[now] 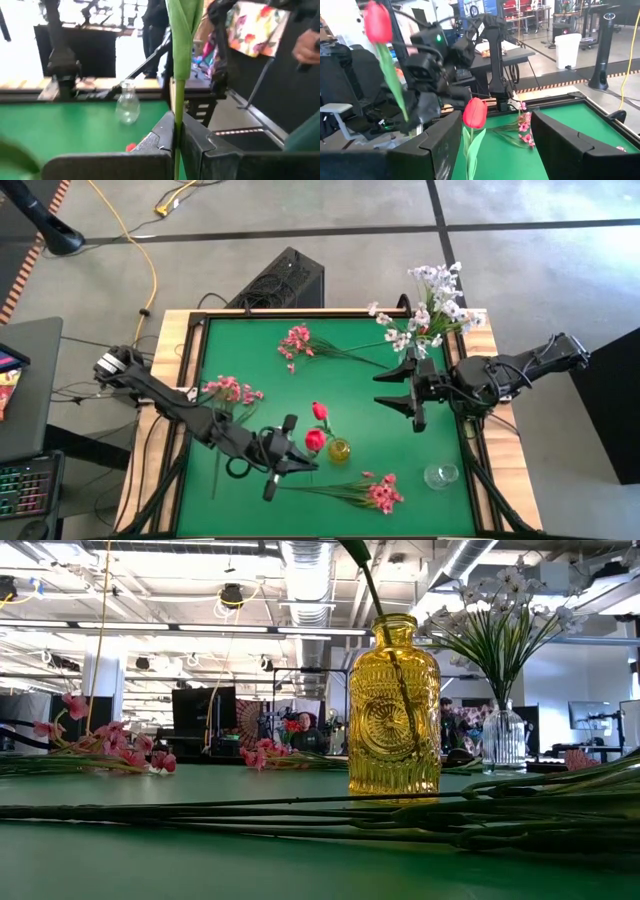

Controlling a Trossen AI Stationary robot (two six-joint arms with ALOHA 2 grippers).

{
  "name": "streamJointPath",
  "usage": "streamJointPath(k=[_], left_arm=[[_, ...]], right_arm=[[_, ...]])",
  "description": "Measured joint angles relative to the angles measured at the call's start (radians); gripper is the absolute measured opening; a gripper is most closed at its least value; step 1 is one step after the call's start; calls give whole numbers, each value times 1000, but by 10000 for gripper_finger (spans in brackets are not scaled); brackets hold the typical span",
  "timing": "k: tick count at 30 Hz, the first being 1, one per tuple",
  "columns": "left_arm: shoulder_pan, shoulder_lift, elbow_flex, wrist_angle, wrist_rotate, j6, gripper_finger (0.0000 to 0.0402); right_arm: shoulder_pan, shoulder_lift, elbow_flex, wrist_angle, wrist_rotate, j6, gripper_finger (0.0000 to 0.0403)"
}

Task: Sort flowers into vase by color
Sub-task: Put the bottom red tulip into the yellow vase

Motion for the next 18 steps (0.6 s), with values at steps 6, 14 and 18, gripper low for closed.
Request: streamJointPath(k=[6,14,18], left_arm=[[0,0,-59,-7,-120,-16,0],[40,2,-59,-62,-63,20,0],[69,2,-59,-34,-58,69,0]], right_arm=[[0,0,0,0,0,0,265],[0,0,0,0,0,0,265],[0,0,0,1,0,1,265]])
